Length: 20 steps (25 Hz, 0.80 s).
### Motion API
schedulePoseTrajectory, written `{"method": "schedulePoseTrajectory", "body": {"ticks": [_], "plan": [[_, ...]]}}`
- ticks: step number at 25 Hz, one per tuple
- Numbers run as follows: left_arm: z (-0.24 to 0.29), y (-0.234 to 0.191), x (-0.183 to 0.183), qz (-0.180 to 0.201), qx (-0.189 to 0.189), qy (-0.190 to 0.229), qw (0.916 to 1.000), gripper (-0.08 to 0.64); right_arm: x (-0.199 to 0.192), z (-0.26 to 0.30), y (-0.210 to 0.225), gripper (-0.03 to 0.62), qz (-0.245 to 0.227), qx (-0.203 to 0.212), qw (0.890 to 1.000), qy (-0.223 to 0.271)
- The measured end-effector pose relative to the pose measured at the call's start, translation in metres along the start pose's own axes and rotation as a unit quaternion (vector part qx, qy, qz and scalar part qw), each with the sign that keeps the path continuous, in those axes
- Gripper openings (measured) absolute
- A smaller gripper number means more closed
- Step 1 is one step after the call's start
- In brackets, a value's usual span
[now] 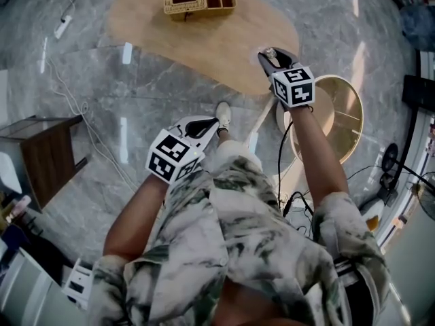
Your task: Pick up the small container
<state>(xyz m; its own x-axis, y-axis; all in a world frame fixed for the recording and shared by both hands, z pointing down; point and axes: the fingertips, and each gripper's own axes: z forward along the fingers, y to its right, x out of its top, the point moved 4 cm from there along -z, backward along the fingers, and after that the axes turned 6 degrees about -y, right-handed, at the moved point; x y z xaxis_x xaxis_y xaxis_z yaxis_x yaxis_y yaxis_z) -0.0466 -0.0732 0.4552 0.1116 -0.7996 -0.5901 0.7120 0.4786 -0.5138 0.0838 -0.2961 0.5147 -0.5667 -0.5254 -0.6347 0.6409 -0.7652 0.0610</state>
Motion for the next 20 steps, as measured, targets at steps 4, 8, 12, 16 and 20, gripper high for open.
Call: {"method": "schedulePoseTrajectory", "body": {"ticks": [4,8,12,16,20], "plan": [[-0.011,0.005,-0.006,0.003,-0.003,0.005,1.0,0.021,0.01,-0.019,-0.017,0.159,-0.008,0.005,1.0,0.002],[-0.023,0.011,-0.012,0.008,-0.003,0.01,0.9999,0.021,0.018,-0.038,-0.033,0.16,-0.014,0.007,1.0,0.006],[-0.035,0.019,-0.017,0.011,-0.003,0.017,0.9998,0.021,0.024,-0.06,-0.05,0.159,-0.02,0.008,1.0,0.01],[-0.042,0.026,-0.023,0.018,-0.001,0.018,0.9997,0.021,0.027,-0.075,-0.061,0.16,-0.027,0.008,1.0,0.011],[-0.044,0.031,-0.028,0.022,-0.006,0.015,0.9996,0.021,0.027,-0.084,-0.068,0.158,-0.031,0.009,0.999,0.011]]}}
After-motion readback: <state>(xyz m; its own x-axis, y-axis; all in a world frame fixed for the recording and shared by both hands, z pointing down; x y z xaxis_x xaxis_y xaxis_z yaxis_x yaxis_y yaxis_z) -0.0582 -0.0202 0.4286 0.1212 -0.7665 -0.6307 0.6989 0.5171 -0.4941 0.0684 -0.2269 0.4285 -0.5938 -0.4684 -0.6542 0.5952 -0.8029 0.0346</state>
